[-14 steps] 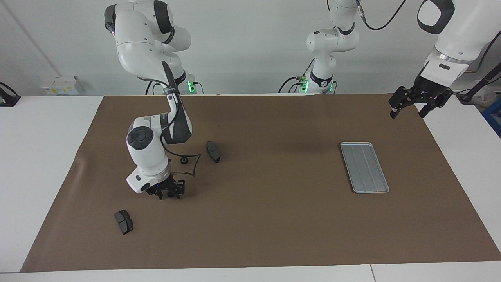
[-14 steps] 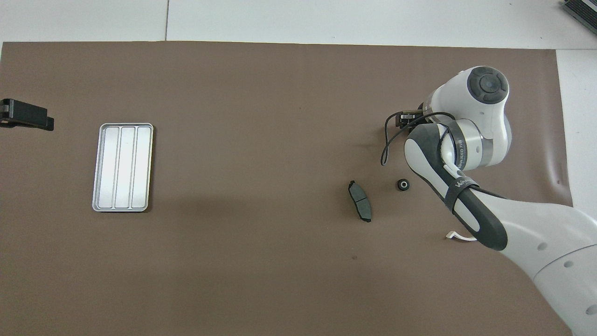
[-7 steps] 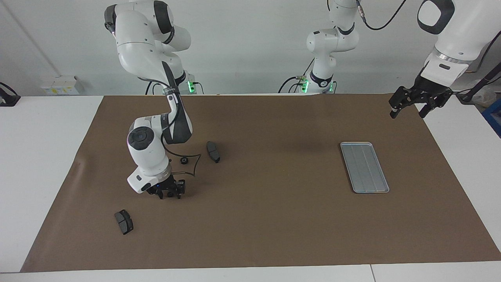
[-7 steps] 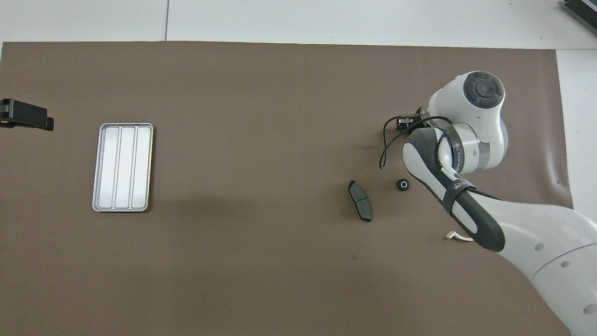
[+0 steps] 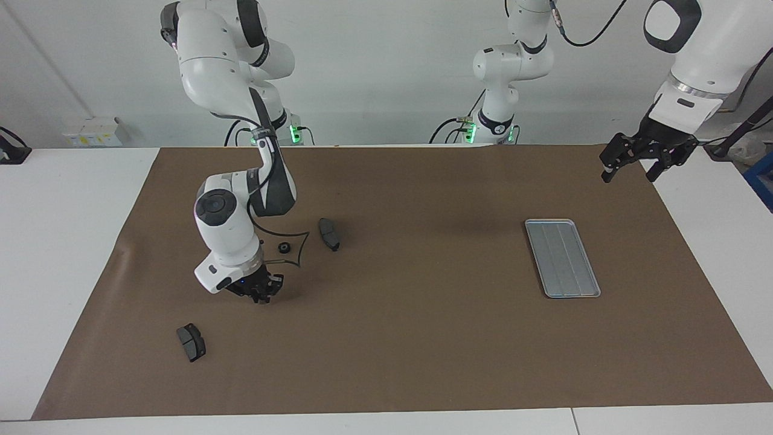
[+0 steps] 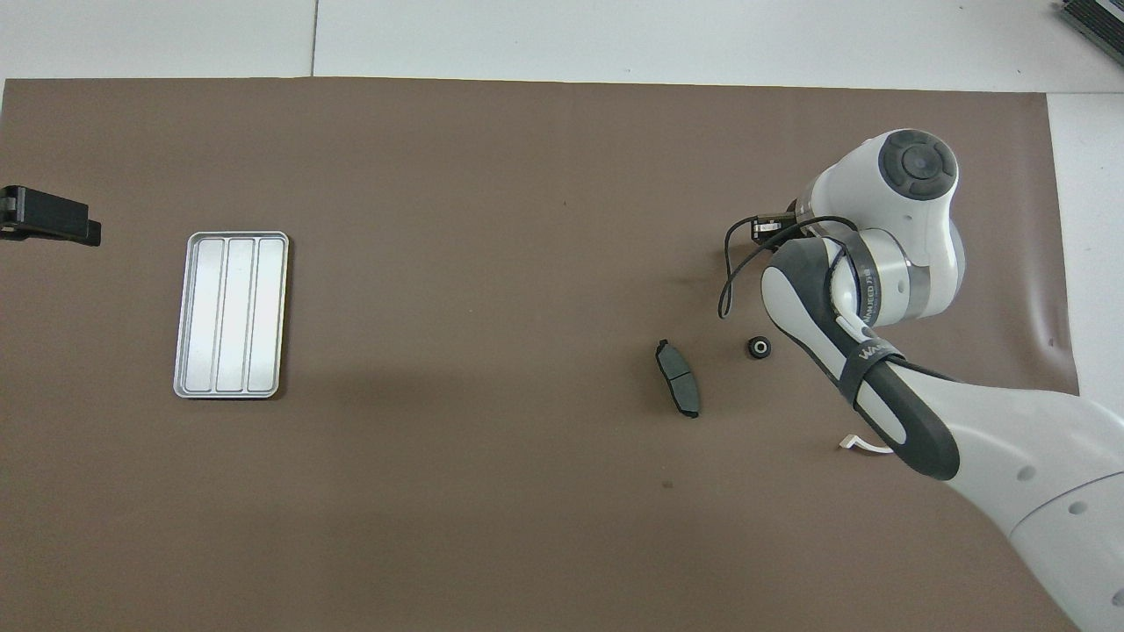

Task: Pick bearing gear from pile to tray
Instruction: 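Grasp the black gear farthest from the robot with the right gripper, then carry the gear toward the table center with the right gripper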

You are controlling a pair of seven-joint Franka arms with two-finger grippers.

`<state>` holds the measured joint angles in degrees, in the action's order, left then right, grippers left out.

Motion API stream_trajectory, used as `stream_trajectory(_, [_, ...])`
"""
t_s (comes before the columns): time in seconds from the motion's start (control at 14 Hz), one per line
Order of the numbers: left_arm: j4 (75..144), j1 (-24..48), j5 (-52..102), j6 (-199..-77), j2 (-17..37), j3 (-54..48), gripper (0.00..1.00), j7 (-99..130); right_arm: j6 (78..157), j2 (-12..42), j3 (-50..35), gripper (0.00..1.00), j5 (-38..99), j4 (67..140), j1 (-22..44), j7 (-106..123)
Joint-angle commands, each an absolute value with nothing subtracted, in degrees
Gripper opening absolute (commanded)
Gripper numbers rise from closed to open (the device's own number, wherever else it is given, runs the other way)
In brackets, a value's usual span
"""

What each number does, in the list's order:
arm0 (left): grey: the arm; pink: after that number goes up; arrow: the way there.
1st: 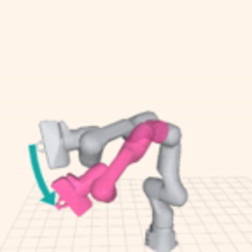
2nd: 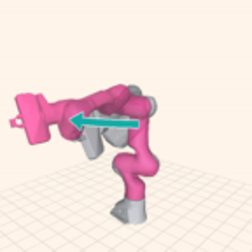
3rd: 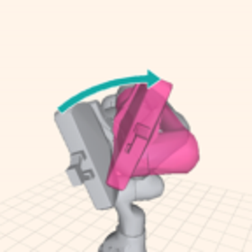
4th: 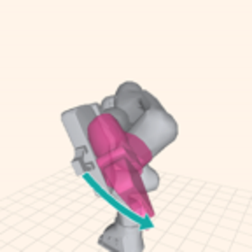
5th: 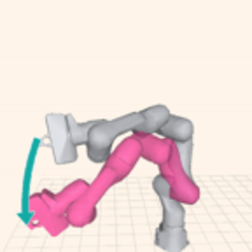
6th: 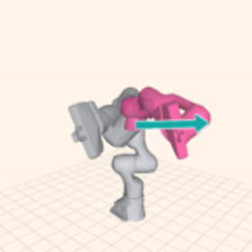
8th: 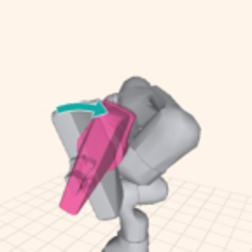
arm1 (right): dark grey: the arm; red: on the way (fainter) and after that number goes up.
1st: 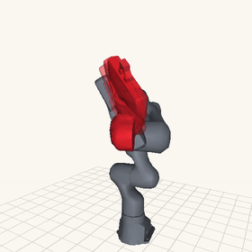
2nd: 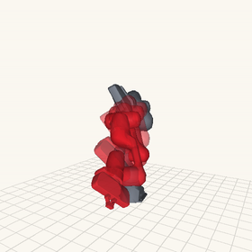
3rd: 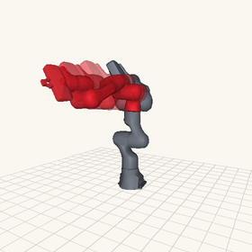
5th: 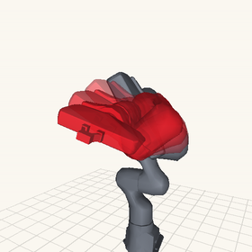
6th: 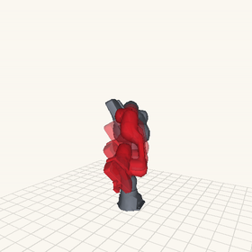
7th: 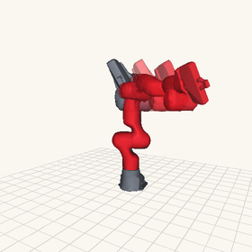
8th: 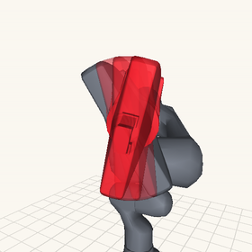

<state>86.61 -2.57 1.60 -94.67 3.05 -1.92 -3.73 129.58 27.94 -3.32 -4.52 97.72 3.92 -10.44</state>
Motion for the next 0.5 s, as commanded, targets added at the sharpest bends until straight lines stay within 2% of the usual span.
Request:
stream_trajectory(0.0, [86.04, -1.93, 1.49, -93.43, 3.34, -1.84, 1.00, -3.69, 126.75, 23.48, -3.95, 0.00, -5.01, 99.93, 4.47, -11.15])
stream_trajectory(0.43, [86.04, -1.58, 1.67, -93.34, 3.52, -2.11, 1.00, -3.26, 123.57, 21.53, -3.96, 0.00, -5.01, 99.84, 10.71, -22.91])
